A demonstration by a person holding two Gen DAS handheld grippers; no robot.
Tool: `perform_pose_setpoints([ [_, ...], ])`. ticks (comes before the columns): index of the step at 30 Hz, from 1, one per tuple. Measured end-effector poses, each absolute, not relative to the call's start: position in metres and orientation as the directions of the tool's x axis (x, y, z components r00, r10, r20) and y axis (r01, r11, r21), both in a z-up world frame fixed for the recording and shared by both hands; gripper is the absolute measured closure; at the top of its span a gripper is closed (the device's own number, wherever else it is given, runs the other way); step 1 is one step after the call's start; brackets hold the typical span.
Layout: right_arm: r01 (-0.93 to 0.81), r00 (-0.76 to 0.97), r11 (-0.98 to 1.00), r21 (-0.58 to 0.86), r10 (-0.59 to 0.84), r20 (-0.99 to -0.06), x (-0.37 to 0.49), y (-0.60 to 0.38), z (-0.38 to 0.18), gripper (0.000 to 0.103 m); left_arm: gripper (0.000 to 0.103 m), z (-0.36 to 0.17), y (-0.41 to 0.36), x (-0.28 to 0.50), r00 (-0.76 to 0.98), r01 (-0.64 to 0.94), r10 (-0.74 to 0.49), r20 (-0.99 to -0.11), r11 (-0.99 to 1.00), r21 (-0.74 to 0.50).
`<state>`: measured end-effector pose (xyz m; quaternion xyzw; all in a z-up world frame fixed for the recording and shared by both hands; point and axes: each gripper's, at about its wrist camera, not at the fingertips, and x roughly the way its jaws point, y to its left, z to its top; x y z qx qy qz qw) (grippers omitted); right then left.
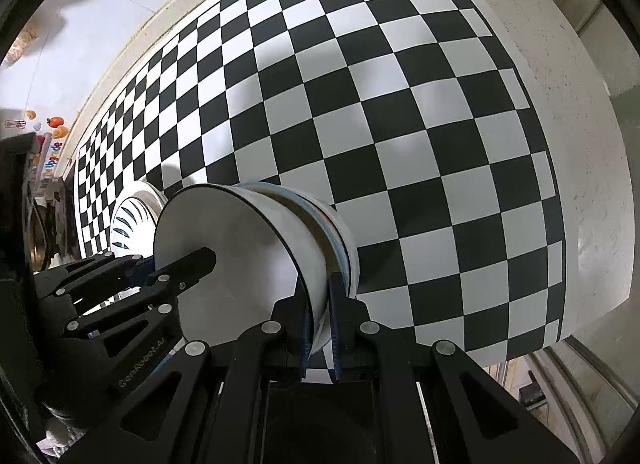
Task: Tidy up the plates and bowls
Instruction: 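Lower the bowl stack onto the cloth and open both grippers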
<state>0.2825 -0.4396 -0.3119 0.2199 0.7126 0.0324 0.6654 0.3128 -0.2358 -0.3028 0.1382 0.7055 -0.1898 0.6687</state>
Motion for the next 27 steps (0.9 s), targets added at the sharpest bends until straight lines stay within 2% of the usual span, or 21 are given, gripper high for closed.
perform_pose_setpoints([
  [16,0.29,-0.034,0.888,0.358,0.383,-0.923,0.281,-0.442,-0.315,0.09,0.091,-0.303,-0.233,0.315,-0.082,0.41,-0.073,-0.994,0.907,-0.1],
  [27,0.277,-0.015,0.901,0.335,0.353,-0.936,0.272,-0.442,-0.296,0.084,0.091,-0.269,-0.224,0.311,-0.009,0.417,-0.094,-0.996,0.904,-0.089],
])
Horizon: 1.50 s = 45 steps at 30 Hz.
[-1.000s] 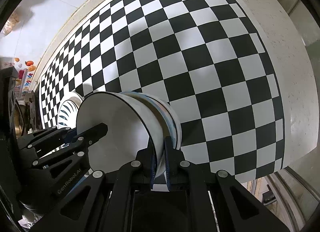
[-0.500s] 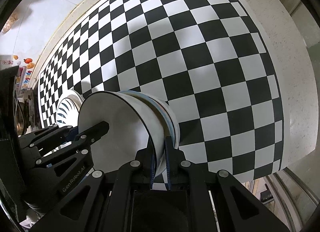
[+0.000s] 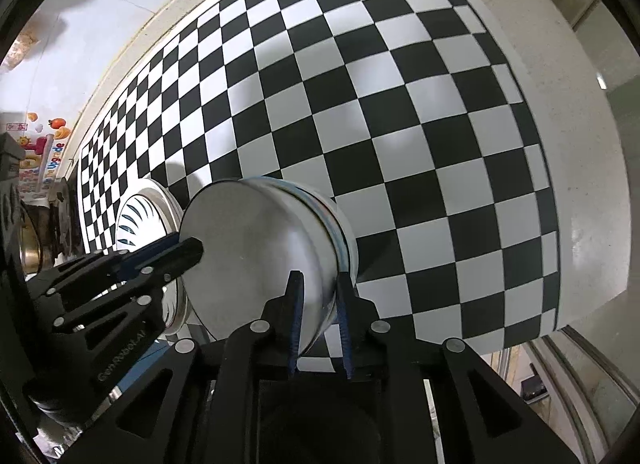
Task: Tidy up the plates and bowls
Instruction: 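Lower the bowl stack onto the cloth and open both grippers, then grasp the rim of the bowl stack with both grippers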
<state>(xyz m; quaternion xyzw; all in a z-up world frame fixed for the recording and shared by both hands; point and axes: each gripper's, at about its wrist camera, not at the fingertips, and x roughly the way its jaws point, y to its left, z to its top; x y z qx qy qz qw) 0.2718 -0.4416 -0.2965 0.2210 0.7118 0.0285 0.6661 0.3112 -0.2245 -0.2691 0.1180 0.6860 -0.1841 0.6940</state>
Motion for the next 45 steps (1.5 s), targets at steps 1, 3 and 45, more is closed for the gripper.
perform_pose_setpoints([
  [1,0.272,-0.009,0.903,0.333,0.348,-0.937,0.27,-0.441,-0.292,0.084,0.091,-0.264,-0.223,0.309,0.004,0.42,-0.096,-0.995,0.903,-0.085],
  [3,0.262,0.006,0.907,0.331,0.341,-0.94,0.266,-0.439,-0.281,0.081,0.091,-0.252,-0.221,0.305,0.028,0.426,-0.107,-0.994,0.901,-0.085],
  [45,0.162,0.377,0.966,0.201,0.128,-0.917,0.136,-0.363,-0.068,0.018,0.049,-0.075,-0.119,0.198,0.364,0.423,-0.266,-0.893,0.901,-0.096],
])
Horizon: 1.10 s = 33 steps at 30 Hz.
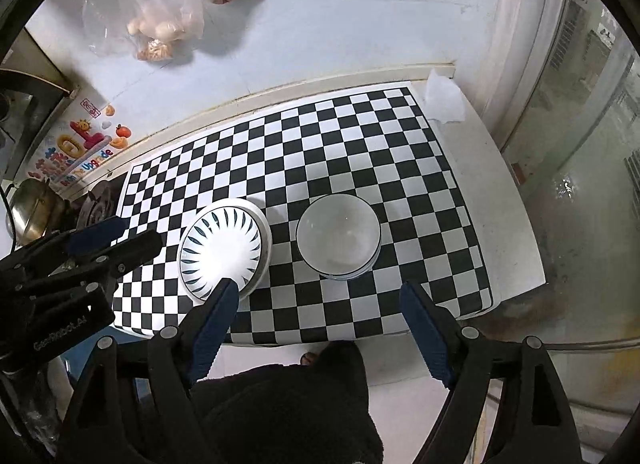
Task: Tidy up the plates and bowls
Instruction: 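Grasp the rim of the bowl stack with both grippers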
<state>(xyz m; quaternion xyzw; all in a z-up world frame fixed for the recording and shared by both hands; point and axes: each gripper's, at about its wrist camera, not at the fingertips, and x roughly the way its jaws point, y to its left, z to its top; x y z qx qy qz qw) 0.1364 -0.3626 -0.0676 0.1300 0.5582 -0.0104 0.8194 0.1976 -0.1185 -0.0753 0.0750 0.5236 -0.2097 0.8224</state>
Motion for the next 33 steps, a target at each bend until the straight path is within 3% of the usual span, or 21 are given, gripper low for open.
perform_pose_setpoints([
  [8,0.173,0.354,0.961,0.216,0.144,-0.924,0.15,-0.365,-0.077,0.018,0.049,-0.081,-0.121,0.206,0.358,0.424,-0.26,-0.897,0.901,-0.092],
  [16,0.217,0.296,0.948,0.232,0.163,-0.941,0.169,-0.381,-0.114,0.018,0.049,-0.12,-0.133,0.242,0.296,0.399,-0.252,-0.921,0.909,-0.121],
  [26,0.378,0.246,0.833,0.405,0.331,-0.911,0.204,-0.433,-0.219,0.017,0.049,-0.209,-0.166,0.309,0.047,0.347,-0.292,-0.955,0.901,-0.258],
  [33,0.483,0.2,0.731,0.481,0.443,-0.874,0.221,-0.462,-0.303,0.017,0.049,-0.281,-0.19,0.34,-0.153,0.275,-0.328,-0.932,0.892,-0.359],
])
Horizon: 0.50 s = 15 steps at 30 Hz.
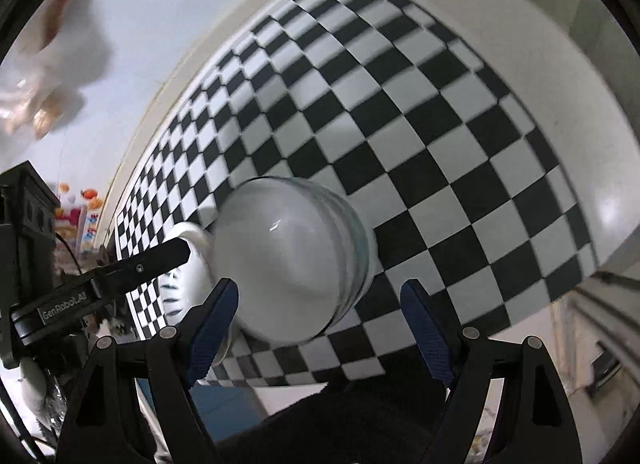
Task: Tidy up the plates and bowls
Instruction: 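Grasp the rim of the bowl stack with both grippers, then carry the bowl stack over the plate stack with both grippers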
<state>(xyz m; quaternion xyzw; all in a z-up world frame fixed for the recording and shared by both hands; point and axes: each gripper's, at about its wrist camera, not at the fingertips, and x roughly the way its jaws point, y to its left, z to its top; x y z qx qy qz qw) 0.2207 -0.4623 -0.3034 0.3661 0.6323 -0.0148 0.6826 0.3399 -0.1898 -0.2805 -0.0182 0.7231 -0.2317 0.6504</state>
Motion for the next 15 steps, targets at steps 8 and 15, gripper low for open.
perform_pose_setpoints([
  [8,0.467,0.215,0.66,0.589,0.561,-0.799,0.235,-0.462,-0.36,0.017,0.049,-0.329,-0.203,0.351,-0.285,0.261,-0.35,-0.892,0.867,-0.423],
  [15,0.442,0.204,0.632,0.637,0.62,-0.757,0.247,-0.456,-0.386,0.016,0.049,-0.356,-0.208,0.353,-0.356,0.24,-0.382,-0.853,0.845,-0.479],
])
